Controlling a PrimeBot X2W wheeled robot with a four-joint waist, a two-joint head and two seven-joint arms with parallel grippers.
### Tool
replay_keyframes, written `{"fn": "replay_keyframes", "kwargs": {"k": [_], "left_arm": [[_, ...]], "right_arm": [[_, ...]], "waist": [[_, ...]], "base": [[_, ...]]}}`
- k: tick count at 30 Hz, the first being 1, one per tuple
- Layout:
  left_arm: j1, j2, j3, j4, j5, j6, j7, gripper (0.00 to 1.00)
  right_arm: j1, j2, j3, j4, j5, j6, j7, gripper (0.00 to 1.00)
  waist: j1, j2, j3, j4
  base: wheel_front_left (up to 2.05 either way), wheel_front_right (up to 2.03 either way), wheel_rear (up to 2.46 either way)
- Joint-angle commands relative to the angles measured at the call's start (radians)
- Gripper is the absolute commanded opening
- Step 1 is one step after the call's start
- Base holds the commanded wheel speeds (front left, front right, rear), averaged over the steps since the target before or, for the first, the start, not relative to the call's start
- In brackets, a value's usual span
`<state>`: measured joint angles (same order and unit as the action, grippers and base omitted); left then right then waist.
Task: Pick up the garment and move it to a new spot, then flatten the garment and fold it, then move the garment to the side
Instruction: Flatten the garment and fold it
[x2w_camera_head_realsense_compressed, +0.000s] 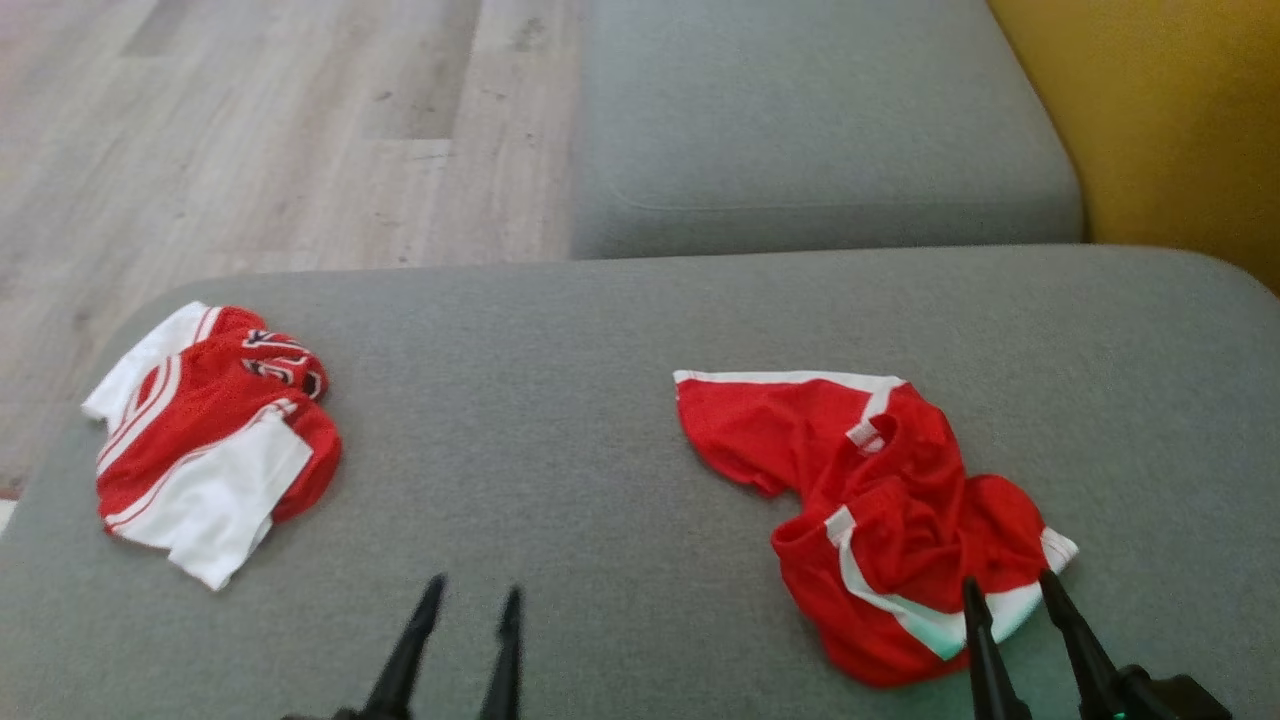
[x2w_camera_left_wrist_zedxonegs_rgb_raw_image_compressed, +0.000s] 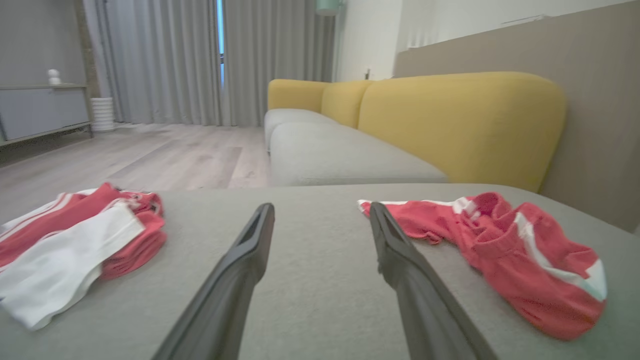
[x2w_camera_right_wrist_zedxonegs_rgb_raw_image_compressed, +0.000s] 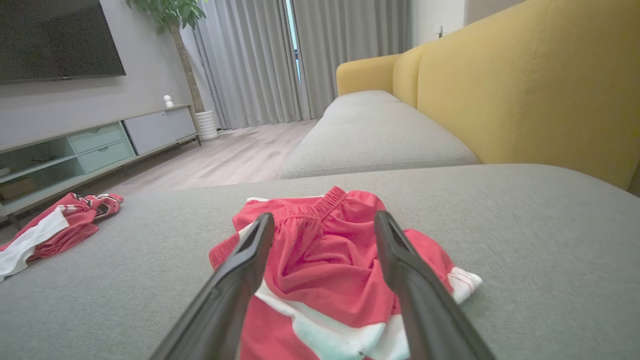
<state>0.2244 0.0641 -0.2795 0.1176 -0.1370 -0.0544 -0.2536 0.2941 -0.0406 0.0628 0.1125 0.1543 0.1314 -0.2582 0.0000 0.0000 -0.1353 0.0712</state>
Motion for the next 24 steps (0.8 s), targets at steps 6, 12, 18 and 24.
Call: {"fn": "replay_keyframes", "kwargs": {"k": [6, 12, 18, 24], "left_arm": [[-0.199, -0.014, -0.126, 0.03, -0.084, -0.031, -0.008, 1.0], [-0.414, -0.014, -0.331, 0.196, -0.193, -0.067, 0.06, 1.0], [-0.585, -0.014, -0.469, 0.339, -0.294, -0.075, 0.205, 1.0], [-0.688, -0.014, -0.536, 0.456, -0.358, -0.076, 0.242, 1.0]], "right_arm": [[-0.066, -0.01, 0.029, -0.033, -0.018, -0.001, -0.004, 1.0], [-0.075, -0.01, 0.048, -0.036, -0.03, -0.001, -0.004, 1.0], [-0.087, -0.01, 0.062, -0.034, -0.042, -0.001, -0.004, 1.0], [-0.096, -0.016, 0.077, -0.038, -0.042, -0.001, -0.004, 1.0]], "waist": [[0.0, 0.0, 0.043, -0.081], [0.0, 0.0, 0.079, -0.165], [0.0, 0.0, 0.115, -0.239], [0.0, 0.0, 0.146, -0.282]], "base": [[0.0, 0.0, 0.0], [0.0, 0.0, 0.0], [0.0, 0.0, 0.0], [0.0, 0.0, 0.0]]}}
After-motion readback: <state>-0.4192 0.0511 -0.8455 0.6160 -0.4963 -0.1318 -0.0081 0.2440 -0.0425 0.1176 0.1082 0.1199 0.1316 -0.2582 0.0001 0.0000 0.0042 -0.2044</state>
